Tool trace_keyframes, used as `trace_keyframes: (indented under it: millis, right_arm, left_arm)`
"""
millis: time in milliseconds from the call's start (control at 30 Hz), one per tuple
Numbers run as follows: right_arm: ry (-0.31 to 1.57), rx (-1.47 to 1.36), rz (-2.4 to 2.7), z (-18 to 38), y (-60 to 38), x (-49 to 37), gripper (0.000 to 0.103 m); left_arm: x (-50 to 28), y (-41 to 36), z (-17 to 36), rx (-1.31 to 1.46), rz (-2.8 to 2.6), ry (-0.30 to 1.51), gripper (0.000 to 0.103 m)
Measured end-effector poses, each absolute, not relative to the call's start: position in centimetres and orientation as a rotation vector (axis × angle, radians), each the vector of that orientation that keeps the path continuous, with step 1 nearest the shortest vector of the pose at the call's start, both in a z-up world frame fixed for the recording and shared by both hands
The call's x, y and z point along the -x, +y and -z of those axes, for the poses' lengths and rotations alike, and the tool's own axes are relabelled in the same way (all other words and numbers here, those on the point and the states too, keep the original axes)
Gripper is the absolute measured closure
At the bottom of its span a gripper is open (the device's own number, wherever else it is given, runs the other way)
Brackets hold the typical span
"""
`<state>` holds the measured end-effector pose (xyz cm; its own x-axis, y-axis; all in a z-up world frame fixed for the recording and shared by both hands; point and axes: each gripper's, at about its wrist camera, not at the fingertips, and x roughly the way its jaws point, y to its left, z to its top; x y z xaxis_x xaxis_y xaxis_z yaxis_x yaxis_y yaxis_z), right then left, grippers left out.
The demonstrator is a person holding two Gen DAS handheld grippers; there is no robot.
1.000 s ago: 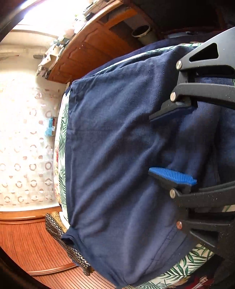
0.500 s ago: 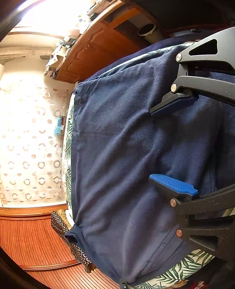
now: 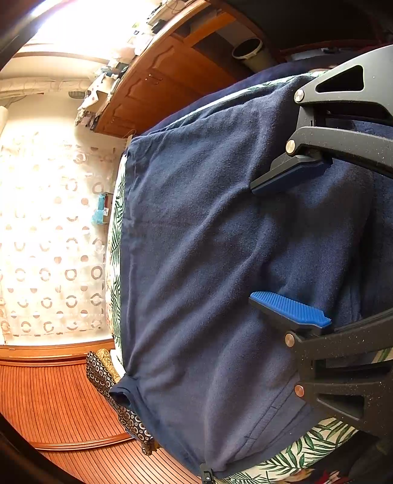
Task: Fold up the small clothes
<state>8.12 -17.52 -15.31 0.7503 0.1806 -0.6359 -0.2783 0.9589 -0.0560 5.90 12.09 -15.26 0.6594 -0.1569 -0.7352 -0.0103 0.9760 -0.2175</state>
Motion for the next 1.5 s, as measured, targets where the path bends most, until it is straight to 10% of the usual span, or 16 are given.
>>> trace_keyframes:
  millis: [767, 1267, 1500]
  right_arm:
    - [0.586, 0.082, -0.190, 10.2, -25.2, -5.6, 0.035]
    - [0.546, 0.021, -0.139, 9.4, -28.1, -3.6, 0.035]
    - [0.562, 0.040, -0.158, 9.7, -28.0, -4.1, 0.035]
  left_arm:
    - [-12.7, -5.8, -0.4, 0.120, 0.597, 0.552, 0.096]
    - [-15.0, -17.8, -0.5, 0.022, 0.786, 0.634, 0.095]
    - [-15.1, -17.0, 2.7, -0.058, 0.747, 0.739, 0.052]
